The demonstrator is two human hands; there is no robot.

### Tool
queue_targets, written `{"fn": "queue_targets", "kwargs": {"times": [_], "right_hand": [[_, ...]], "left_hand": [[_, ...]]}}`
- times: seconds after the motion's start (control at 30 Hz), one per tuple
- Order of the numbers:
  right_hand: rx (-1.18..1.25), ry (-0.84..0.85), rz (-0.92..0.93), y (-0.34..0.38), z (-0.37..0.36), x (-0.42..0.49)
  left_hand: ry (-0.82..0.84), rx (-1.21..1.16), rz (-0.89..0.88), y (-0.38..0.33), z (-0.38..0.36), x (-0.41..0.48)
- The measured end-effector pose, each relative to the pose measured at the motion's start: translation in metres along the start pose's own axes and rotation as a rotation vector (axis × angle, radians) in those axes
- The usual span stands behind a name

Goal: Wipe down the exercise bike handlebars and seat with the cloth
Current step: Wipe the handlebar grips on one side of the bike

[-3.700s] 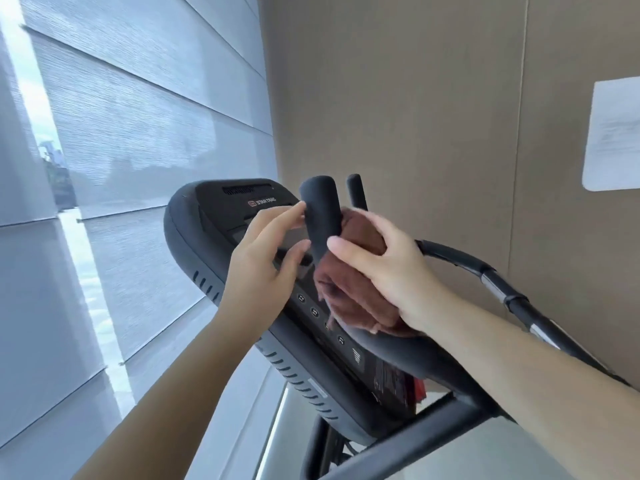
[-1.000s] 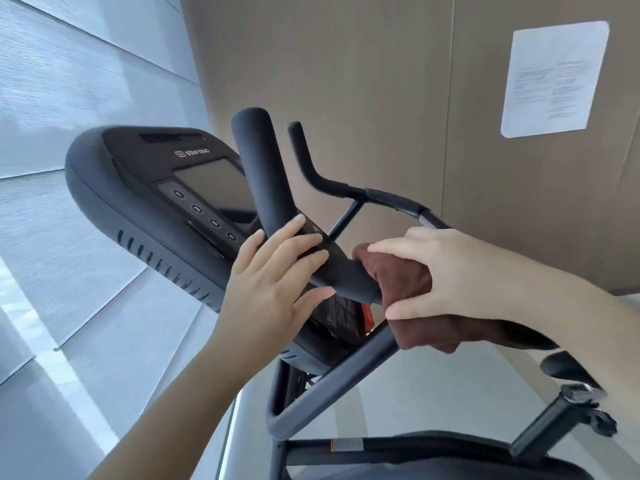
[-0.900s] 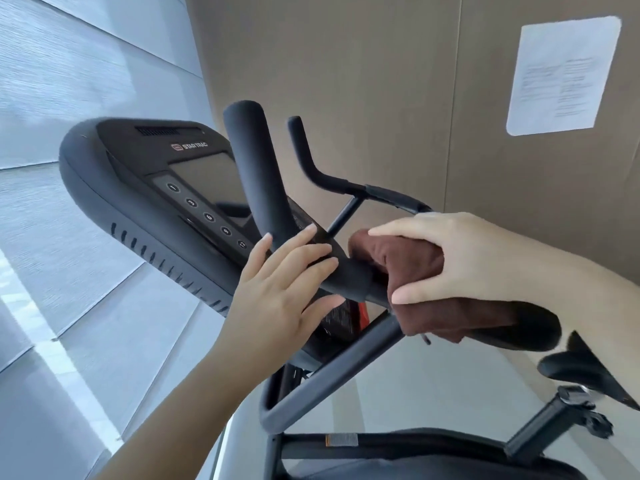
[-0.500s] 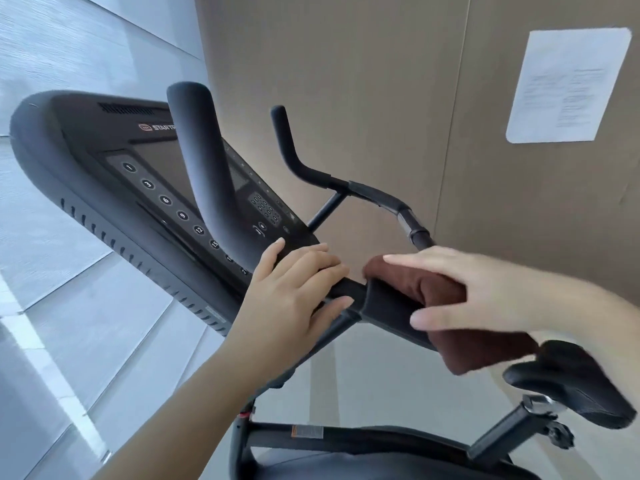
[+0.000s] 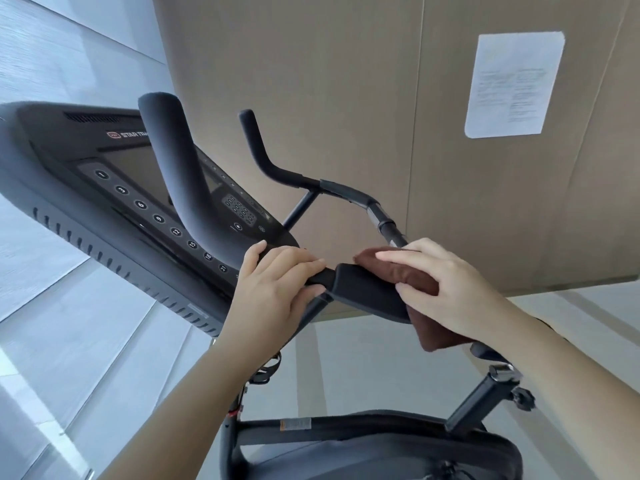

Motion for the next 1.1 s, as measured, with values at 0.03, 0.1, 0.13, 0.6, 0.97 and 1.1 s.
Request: {"fn": "queue_targets", "kwargs": {"times": [0.03, 0.1, 0.13, 0.6, 0.97, 1.1], "right_hand": [[0.011, -0.015, -0.013, 0.006, -0.003, 0.002], [-0.011, -0.055, 0.006, 0.024, -0.012, 0.006], [-0.046, -0.081, 0.036, 0.034, -0.016, 0.006], [-0.133, -0.172, -0.123, 0.015, -0.022, -0.009], [-0.235, -0.306, 0.053, 0.013, -0.013, -0.048], [-0.194, -0.243, 0.107, -0.008, 0.005, -0.062]], "left_hand": [[-0.007, -0.007, 0.01, 0.0, 0.0, 0.0], [-0.021, -0.017, 0.026, 0.0, -0.001, 0.0], [-0.028, -0.02, 0.033, -0.001, -0.001, 0.0], [0.046, -0.01, 0.142, -0.016, 0.001, 0.0], [0.065, 0.005, 0.354, -0.049, -0.001, -0.007], [0.057, 0.05, 0.452, -0.082, -0.01, -0.006]]}}
Point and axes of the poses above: each hand's wrist, its own x-axis towards the middle knuckle, its own z-axis out of the back of the hand, y = z × x, the point moved 6 cm from there along x, towards the middle knuckle, and after that the axes turned 11 degrees about -z, right-handed, at the moved point
